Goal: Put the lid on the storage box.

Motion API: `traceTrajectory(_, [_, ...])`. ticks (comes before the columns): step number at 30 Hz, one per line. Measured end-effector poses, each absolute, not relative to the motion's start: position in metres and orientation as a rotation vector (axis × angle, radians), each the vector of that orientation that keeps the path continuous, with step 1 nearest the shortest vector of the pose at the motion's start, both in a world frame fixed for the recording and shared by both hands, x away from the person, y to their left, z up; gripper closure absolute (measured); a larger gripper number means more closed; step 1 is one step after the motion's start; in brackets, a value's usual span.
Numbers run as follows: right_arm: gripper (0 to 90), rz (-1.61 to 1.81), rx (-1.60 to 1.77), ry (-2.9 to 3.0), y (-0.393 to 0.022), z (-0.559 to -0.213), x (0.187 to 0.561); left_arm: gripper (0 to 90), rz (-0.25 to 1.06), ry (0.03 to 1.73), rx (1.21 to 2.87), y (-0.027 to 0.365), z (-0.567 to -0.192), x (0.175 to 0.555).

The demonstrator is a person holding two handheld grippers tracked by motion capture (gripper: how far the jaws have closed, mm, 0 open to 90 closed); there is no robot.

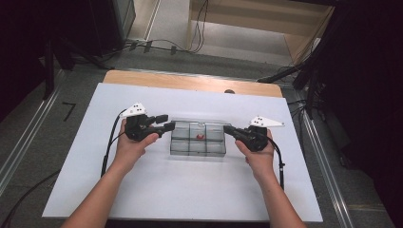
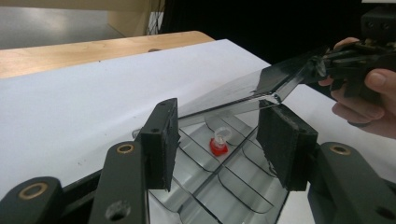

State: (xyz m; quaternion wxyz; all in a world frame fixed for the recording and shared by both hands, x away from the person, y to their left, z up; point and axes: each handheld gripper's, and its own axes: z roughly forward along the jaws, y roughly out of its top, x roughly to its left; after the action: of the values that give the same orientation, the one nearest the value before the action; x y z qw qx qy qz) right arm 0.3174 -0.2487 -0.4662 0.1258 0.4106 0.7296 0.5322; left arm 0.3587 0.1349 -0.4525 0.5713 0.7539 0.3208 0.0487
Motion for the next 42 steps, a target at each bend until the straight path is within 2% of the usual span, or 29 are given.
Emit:
traceTrajectory(5, [88.2, 1.552, 1.186, 2.12, -0.247, -0.466, 0.313, 54.7, 0.116, 0.776, 1.759, 0.142, -0.456, 0.35])
traceTrajectory(12, [88.1, 1.527, 1.177, 2.13, -0.243, -0.471, 0.305, 76.5, 0.089, 0.78, 1.792, 0.138, -0.465, 0.342])
traceTrajectory(19, [88.2, 1.518, 1.181, 2.138, -0.24, -0.478, 0.3, 89.1, 0.093, 0.784, 1.818, 0.132, -0.471, 0.336])
traceTrajectory(42, [88.1, 1.502, 1.195, 2.129, -0.239, -0.488, 0.281, 89.6, 0.063, 0.744, 1.795, 0.128, -0.48, 0.313])
